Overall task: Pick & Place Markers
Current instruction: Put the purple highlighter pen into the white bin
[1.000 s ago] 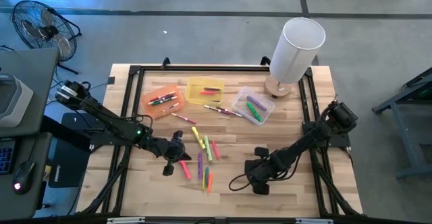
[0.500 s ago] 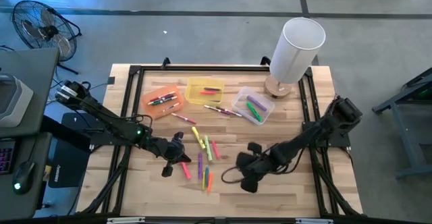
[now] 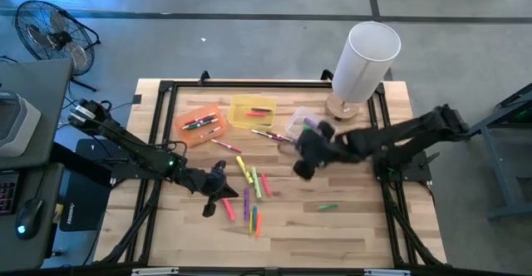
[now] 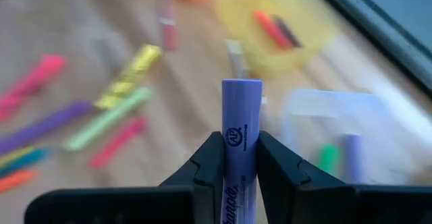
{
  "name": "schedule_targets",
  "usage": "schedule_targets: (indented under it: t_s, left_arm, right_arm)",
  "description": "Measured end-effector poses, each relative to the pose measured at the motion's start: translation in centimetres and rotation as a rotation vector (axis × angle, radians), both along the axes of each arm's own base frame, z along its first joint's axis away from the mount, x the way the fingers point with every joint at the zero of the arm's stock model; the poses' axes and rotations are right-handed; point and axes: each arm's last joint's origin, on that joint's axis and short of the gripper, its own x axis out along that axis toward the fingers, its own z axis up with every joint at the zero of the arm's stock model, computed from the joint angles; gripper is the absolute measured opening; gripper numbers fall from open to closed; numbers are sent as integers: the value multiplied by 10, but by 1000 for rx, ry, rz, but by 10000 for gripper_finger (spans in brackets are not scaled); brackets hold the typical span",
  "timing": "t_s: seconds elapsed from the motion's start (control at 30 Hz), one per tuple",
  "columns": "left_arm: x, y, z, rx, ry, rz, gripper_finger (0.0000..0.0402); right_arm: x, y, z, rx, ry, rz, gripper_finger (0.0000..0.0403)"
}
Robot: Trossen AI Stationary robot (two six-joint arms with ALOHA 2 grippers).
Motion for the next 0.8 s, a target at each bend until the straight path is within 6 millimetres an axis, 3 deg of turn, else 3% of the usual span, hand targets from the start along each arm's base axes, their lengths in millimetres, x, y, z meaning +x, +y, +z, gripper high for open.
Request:
schedule_targets:
  t_s: [0.2,0.37,0.53,0.7,0.8]
  left_arm:
    - [6,1,14,-48,-40,175,0]
    - [14,1,39,-14,-55,296,0]
    - [20,1,61,-94,-11,497,0]
    - [24,0,65,-297,92,678,0]
    - [25,-2,57,-437,151,774,0]
  right_arm:
    - [-3,-64,-18,22,242,-41,56]
    - [0,-102,-39,54,363,-23,56]
    - [-3,-125,-74,127,345,24,56]
    - [-10,-134,-91,142,336,38,58]
    - [-14,-134,-97,136,368,58,69]
